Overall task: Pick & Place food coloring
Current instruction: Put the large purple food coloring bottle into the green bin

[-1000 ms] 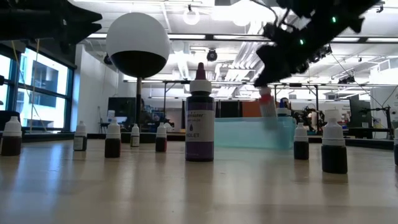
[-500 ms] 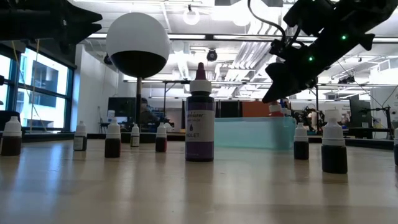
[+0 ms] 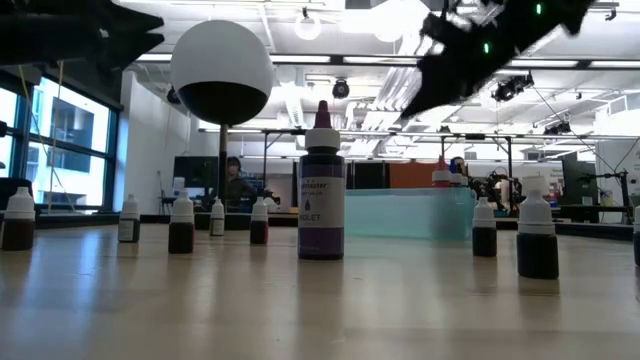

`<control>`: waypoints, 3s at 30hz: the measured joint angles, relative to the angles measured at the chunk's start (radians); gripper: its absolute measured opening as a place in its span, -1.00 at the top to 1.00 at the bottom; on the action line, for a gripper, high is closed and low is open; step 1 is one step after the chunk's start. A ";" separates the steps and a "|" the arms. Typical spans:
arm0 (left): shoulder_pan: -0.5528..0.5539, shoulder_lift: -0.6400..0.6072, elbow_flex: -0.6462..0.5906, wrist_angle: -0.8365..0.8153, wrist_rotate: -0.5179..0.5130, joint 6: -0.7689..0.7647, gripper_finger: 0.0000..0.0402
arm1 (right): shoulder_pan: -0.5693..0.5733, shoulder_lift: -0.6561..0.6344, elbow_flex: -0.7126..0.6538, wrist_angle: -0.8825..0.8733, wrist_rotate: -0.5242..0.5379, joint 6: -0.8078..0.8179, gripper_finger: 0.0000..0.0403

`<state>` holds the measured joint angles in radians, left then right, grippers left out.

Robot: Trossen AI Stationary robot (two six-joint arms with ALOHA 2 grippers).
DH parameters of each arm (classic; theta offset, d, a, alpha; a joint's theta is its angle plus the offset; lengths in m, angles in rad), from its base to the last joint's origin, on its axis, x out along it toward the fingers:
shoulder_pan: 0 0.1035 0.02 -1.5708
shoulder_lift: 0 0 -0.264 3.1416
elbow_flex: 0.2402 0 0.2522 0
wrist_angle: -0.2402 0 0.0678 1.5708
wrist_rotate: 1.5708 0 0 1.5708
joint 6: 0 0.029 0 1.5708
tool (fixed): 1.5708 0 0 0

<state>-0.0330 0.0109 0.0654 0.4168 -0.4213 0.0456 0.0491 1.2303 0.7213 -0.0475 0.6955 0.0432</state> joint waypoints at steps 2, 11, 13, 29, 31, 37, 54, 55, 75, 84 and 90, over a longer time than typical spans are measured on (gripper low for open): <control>0.000 0.001 0.000 0.014 0.110 0.000 0.15 | 0.017 -0.025 0.043 -0.047 0.012 -0.014 0.64; 0.000 0.213 0.080 0.074 0.404 -0.037 0.15 | 0.091 -0.167 0.115 -0.158 0.036 -0.020 0.64; 0.000 0.324 0.141 0.010 0.385 -0.053 0.15 | 0.099 -0.186 0.114 -0.178 0.032 0.001 0.64; 0.000 1.357 0.596 -0.052 0.597 -0.092 0.15 | 0.110 -0.189 0.113 -0.308 -0.124 0.142 0.64; 0.000 1.443 0.650 -0.042 0.681 -0.093 0.15 | 0.110 -0.189 0.113 -0.310 -0.150 0.139 0.64; -0.016 1.607 0.763 -0.016 0.889 -0.084 0.15 | 0.110 -0.189 0.113 -0.316 -0.180 0.141 0.64; -0.125 1.654 0.779 -0.055 0.622 -0.027 0.15 | 0.110 -0.189 0.113 -0.331 -0.191 0.165 0.64; -0.125 1.657 0.779 -0.062 0.628 -0.029 0.15 | 0.110 -0.189 0.113 -0.330 -0.191 0.173 0.64; -0.121 1.674 0.856 -0.001 0.545 -0.004 0.50 | 0.110 -0.189 0.113 -0.331 -0.190 0.193 0.64; 0.043 1.690 1.077 -0.181 0.464 0.008 0.47 | 0.110 -0.189 0.113 -0.395 -0.189 0.191 0.64; 0.146 1.809 1.186 -0.177 0.601 0.053 0.47 | 0.110 -0.189 0.113 -0.407 -0.136 0.218 0.64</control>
<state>0.1133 1.8194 1.2516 0.2403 0.1800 0.0982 0.1593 1.0412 0.8341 -0.4541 0.5593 0.2612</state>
